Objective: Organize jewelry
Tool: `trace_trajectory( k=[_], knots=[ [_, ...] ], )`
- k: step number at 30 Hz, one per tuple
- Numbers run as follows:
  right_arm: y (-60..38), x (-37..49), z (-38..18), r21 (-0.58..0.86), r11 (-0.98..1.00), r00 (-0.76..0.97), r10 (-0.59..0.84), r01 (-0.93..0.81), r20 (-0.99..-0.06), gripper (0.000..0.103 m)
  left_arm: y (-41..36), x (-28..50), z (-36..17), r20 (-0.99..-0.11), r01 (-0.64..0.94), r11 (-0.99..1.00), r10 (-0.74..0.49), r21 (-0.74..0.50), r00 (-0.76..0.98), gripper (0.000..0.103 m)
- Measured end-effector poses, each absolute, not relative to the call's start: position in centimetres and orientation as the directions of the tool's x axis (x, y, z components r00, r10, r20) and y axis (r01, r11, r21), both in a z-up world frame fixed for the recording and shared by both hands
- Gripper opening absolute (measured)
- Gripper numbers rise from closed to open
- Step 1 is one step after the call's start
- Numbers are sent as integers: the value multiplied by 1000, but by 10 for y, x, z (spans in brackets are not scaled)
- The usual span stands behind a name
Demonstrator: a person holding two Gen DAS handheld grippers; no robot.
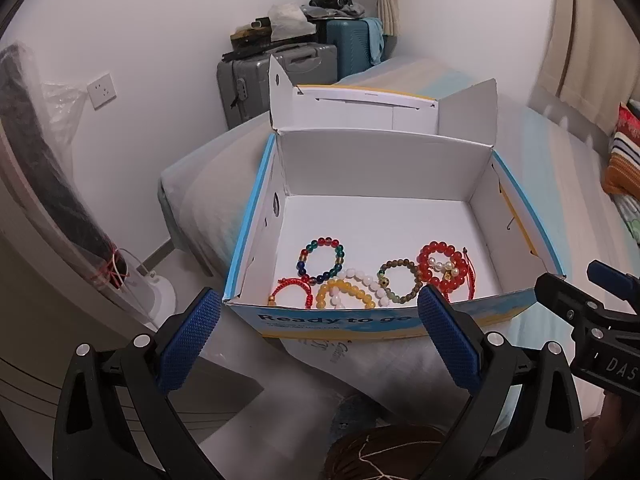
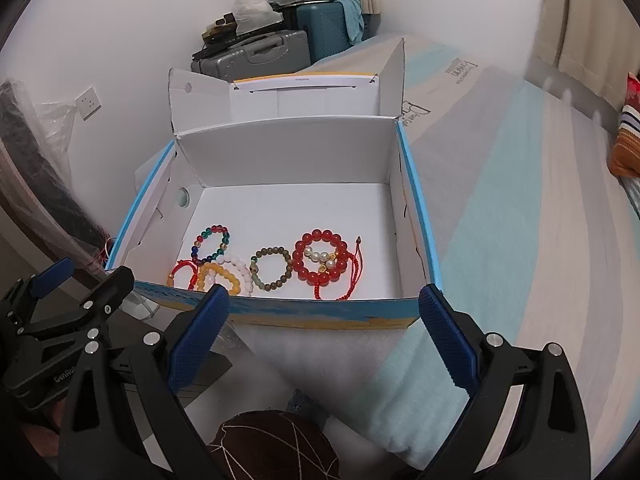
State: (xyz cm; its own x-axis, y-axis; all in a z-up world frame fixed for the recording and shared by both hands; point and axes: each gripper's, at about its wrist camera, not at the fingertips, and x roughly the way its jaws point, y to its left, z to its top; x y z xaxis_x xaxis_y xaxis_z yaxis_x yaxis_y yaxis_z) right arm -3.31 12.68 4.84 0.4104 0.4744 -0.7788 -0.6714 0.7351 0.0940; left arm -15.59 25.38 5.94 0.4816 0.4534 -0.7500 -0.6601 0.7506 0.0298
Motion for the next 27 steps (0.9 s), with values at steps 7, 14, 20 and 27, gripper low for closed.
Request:
trace_trajectory(
  k=[7, 14, 20, 27],
  knots=[
    [125, -30, 44, 103, 741, 399, 466, -663, -790, 92, 258, -154, 56, -767, -663, 749, 429, 7, 477, 97],
    [126, -29, 43, 103, 742, 400, 467, -663, -789, 92, 258, -154, 53, -771, -663, 749, 425, 7, 473, 97],
    [126, -29, 43, 106, 741, 400, 470, -663, -787, 92, 253, -152, 54, -761, -652, 758, 436, 23, 480, 97],
    [123, -29, 43, 112, 739, 399, 477, -665, -783, 92, 248, -147, 57, -751, -641, 767, 442, 34, 490, 97]
  ],
)
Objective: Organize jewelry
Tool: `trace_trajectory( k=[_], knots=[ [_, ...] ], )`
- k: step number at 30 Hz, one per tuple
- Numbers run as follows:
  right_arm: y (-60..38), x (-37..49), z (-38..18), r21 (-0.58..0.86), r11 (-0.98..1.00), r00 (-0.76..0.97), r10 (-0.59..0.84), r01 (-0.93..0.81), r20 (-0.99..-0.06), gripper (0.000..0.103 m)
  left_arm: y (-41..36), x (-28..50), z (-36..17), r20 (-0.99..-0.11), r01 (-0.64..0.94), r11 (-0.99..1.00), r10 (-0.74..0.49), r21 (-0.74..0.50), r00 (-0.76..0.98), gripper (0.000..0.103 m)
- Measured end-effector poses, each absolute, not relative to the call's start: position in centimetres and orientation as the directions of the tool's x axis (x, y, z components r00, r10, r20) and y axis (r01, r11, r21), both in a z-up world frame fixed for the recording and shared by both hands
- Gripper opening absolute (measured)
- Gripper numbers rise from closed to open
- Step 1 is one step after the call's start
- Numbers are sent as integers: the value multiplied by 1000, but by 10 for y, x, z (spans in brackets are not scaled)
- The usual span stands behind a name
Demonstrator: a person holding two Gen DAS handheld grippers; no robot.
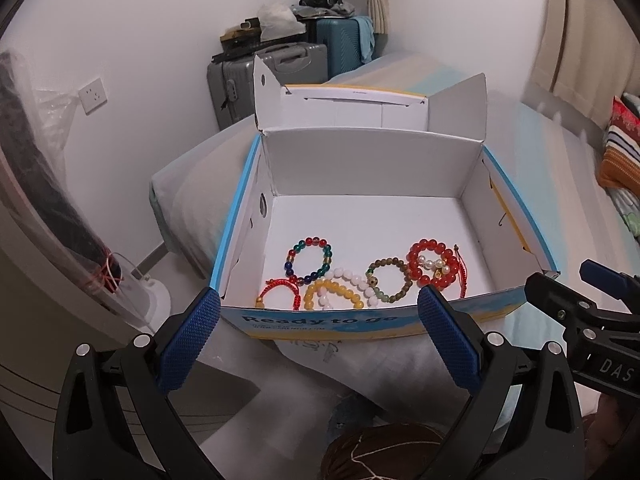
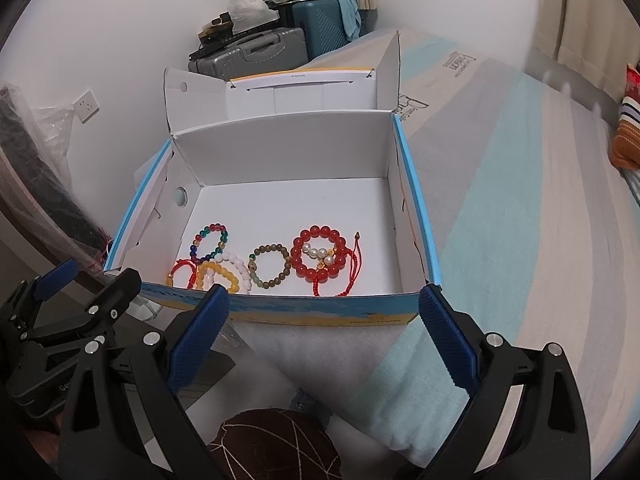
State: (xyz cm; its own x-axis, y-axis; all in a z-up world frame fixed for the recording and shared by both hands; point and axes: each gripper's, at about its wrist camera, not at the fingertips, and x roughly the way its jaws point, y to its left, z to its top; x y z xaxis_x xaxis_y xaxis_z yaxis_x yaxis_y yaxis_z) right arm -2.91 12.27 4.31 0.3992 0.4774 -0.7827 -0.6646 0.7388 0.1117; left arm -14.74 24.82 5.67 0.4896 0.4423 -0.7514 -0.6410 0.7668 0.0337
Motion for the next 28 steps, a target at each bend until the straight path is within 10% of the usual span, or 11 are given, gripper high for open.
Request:
trace_trajectory(
  k=[28],
  knots=[
    [119, -27, 46, 113, 737, 401, 482, -667, -779, 92, 249, -146, 53, -753, -669, 742, 467, 49, 463, 97]
  ],
)
